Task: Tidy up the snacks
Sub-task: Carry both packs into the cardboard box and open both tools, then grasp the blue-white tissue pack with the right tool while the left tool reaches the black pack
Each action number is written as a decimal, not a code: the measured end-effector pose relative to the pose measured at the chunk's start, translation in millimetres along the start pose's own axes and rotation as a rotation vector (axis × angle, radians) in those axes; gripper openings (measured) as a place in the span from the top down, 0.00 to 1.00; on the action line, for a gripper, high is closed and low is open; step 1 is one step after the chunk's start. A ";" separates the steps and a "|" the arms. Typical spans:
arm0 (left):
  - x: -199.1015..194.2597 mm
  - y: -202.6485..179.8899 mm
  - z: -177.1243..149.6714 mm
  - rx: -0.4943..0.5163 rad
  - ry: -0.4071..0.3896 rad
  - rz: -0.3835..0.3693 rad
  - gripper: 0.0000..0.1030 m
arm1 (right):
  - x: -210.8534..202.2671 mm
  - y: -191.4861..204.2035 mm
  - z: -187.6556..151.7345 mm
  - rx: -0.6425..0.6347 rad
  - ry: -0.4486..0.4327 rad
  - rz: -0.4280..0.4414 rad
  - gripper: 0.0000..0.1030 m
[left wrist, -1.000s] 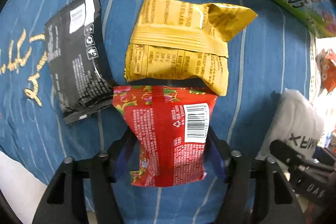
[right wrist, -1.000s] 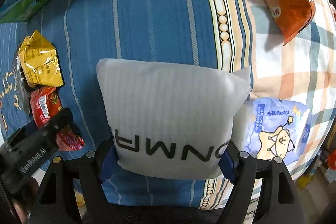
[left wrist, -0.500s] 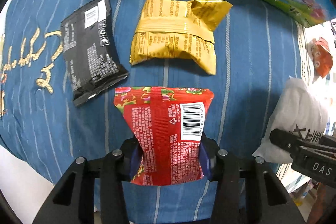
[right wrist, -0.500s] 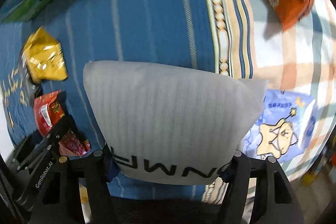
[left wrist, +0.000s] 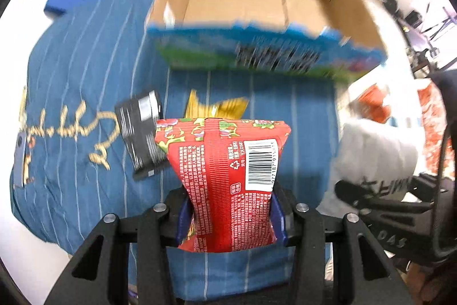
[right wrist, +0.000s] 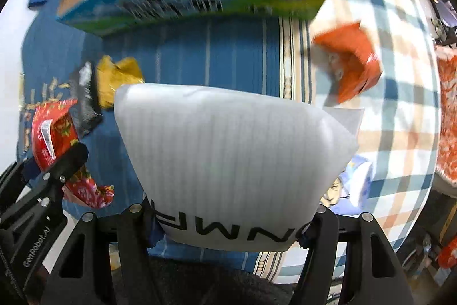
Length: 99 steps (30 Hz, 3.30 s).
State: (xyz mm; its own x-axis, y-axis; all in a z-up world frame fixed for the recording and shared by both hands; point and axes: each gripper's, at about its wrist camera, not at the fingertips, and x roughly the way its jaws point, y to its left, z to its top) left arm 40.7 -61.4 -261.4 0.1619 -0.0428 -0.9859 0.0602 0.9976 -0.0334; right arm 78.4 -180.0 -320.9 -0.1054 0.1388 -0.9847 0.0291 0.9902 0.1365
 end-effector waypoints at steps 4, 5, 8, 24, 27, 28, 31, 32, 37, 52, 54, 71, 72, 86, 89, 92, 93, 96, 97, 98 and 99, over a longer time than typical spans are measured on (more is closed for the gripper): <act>-38.7 -6.7 23.9 0.023 -0.077 -0.023 0.59 | -44.6 1.0 -13.3 -0.020 -0.073 0.015 0.33; -47.9 -8.3 29.6 0.027 -0.095 -0.035 0.59 | -50.9 1.5 -11.7 -0.022 -0.089 0.023 0.33; -62.3 -9.5 64.3 0.047 -0.140 -0.054 0.59 | -90.7 3.2 -9.9 -0.022 -0.148 0.052 0.33; -4.3 -3.7 255.4 0.061 -0.047 -0.205 0.59 | -156.2 -21.7 126.5 -0.015 -0.281 0.042 0.33; 39.8 -3.8 292.3 0.050 0.053 -0.242 0.59 | -121.4 -31.3 185.7 -0.002 -0.238 0.023 0.33; 57.2 -4.3 303.1 0.055 0.094 -0.251 0.59 | -110.2 -33.3 202.1 -0.002 -0.228 0.018 0.33; 102.2 -3.0 328.2 0.046 0.173 -0.261 0.59 | -78.6 -37.3 243.8 -0.004 -0.188 0.008 0.33; 113.8 -2.2 335.2 0.040 0.191 -0.262 0.59 | -69.8 -36.2 254.1 -0.016 -0.174 0.002 0.33; 155.1 -8.6 360.0 0.072 0.250 -0.278 0.59 | -35.1 -32.4 291.0 -0.048 -0.116 -0.040 0.32; 206.5 -5.0 377.7 0.017 0.348 -0.275 0.58 | 28.2 -33.9 362.5 -0.085 0.000 -0.130 0.25; 207.5 -2.1 377.1 0.002 0.358 -0.289 0.57 | 27.3 -28.8 363.5 -0.097 0.015 -0.134 0.22; 101.4 10.0 345.9 0.071 0.140 -0.115 0.32 | -16.7 -10.5 336.6 -0.071 -0.093 -0.110 0.00; 90.2 10.9 340.4 0.074 0.113 -0.102 0.32 | -21.7 -11.1 333.2 -0.061 -0.102 -0.108 0.00; 23.9 40.0 294.2 0.020 -0.149 -0.046 0.01 | -51.3 -5.4 254.0 -0.012 -0.226 -0.128 0.00; 9.7 45.0 277.3 0.006 -0.180 -0.025 0.01 | -64.6 0.4 236.3 -0.017 -0.266 -0.123 0.00; -4.5 47.6 262.1 -0.012 -0.195 -0.007 0.01 | -83.3 3.2 220.3 0.004 -0.316 -0.111 0.00; -11.4 47.8 255.6 -0.012 -0.212 0.000 0.01 | -91.1 3.4 212.3 0.010 -0.342 -0.119 0.00; -28.3 46.4 238.4 -0.001 -0.271 0.032 0.01 | -107.8 4.2 196.3 0.023 -0.387 -0.124 0.00; -33.1 44.8 232.4 0.003 -0.287 0.037 0.01 | -113.5 3.9 189.1 0.024 -0.397 -0.114 0.00; -37.5 44.3 227.3 0.008 -0.295 0.032 0.01 | -117.2 4.0 185.2 0.024 -0.401 -0.108 0.00; -39.7 43.9 223.8 0.008 -0.295 0.031 0.01 | -121.4 3.7 179.5 0.025 -0.407 -0.102 0.00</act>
State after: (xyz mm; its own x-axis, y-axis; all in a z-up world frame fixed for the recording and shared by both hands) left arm 257.3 -28.0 -187.1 0.4434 -0.0275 -0.8959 0.0586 0.9983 -0.0016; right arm 269.6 -195.7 -220.3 0.2923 0.0178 -0.9562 0.0636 0.9973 0.0380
